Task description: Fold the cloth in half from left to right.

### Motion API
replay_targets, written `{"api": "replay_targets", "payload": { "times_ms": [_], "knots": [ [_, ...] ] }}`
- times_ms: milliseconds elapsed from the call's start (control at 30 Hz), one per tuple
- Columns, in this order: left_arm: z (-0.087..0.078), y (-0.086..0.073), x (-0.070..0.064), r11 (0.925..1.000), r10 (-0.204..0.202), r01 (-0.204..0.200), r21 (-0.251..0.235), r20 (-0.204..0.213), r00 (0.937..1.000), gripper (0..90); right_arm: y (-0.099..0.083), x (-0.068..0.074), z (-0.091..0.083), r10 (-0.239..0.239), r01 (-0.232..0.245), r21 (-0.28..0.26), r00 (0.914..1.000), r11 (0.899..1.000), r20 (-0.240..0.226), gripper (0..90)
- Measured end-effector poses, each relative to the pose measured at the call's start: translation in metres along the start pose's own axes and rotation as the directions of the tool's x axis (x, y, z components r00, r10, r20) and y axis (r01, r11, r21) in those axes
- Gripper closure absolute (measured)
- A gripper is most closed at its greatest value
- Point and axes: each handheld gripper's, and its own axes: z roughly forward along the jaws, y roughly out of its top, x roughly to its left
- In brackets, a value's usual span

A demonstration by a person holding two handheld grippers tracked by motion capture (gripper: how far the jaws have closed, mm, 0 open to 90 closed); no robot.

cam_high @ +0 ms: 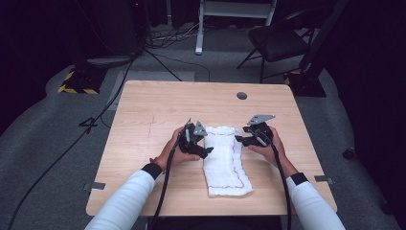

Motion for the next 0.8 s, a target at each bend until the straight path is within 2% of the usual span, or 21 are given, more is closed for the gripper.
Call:
{"api": "replay_targets", "payload": {
  "times_ms": [67,133,200,233,267,333,433,500,600,667,767,800],
  "knots": [
    [0.011,0.005,0.006,0.9999,-0.002,0.002,0.015,-0.013,0.9999,20.3,0.003,-0.002,0.008,-0.008,0.008,0.021,0.9999,1.0,0.014,44.0],
    [0.02,0.009,0.011,0.9992,0.017,-0.015,0.038,-0.041,0.999,20.2,0.006,-0.004,0.015,-0.009,0.008,0.033,0.9996,0.999,0.026,44.0],
    [0.024,0.01,0.014,0.9989,0.016,-0.014,0.044,-0.048,0.9987,20.3,0.008,-0.006,0.021,-0.022,0.02,0.042,0.9985,0.999,0.05,44.5],
    [0.032,0.012,0.019,0.9989,-0.001,0.003,0.046,-0.042,0.9991,20.2,0.008,-0.007,0.024,-0.011,0.009,0.044,0.9988,0.999,0.047,44.4],
    [0.035,0.013,0.021,0.999,-0.007,0.009,0.044,-0.053,0.9986,20.2,0.009,-0.008,0.028,-0.003,0.001,0.047,0.9992,0.999,0.041,44.4],
    [0.04,0.015,0.024,0.9987,-0.021,0.023,0.045,-0.049,0.9986,20.3,0.011,-0.008,0.034,-0.011,0.008,0.056,0.999,0.998,0.044,44.3],
    [0.045,0.016,0.027,0.9983,-0.026,0.028,0.052,-0.05,0.9984,19.7,0.013,-0.01,0.04,-0.001,-0.002,0.06,0.9994,0.998,0.035,44.2],
    [0.051,0.016,0.031,0.9969,-0.034,0.038,0.068,-0.049,0.9982,18.2,0.015,-0.013,0.047,0.006,-0.009,0.08,0.9996,0.997,0.029,42.6],
    [0.054,0.015,0.034,0.9965,-0.042,0.045,0.071,-0.03,0.9986,18.9,0.017,-0.017,0.05,0.018,-0.019,0.085,0.9998,0.996,0.008,45.4],
    [0.055,0.014,0.039,0.9943,-0.075,0.073,0.078,0.022,0.997,21.6,0.018,-0.017,0.051,0.01,-0.008,0.087,0.9997,0.996,-0.023,49.4],
    [0.055,0.014,0.043,0.9916,-0.103,0.097,0.086,0.074,0.9919,29.2,0.017,-0.019,0.051,0.019,-0.013,0.089,0.9976,0.996,-0.067,58.9],
    [0.055,0.014,0.043,0.9916,-0.103,0.097,0.086,0.074,0.9919,31.8,0.017,-0.019,0.051,0.019,-0.013,0.089,0.9976,0.996,-0.067,58.9]
  ]
}}
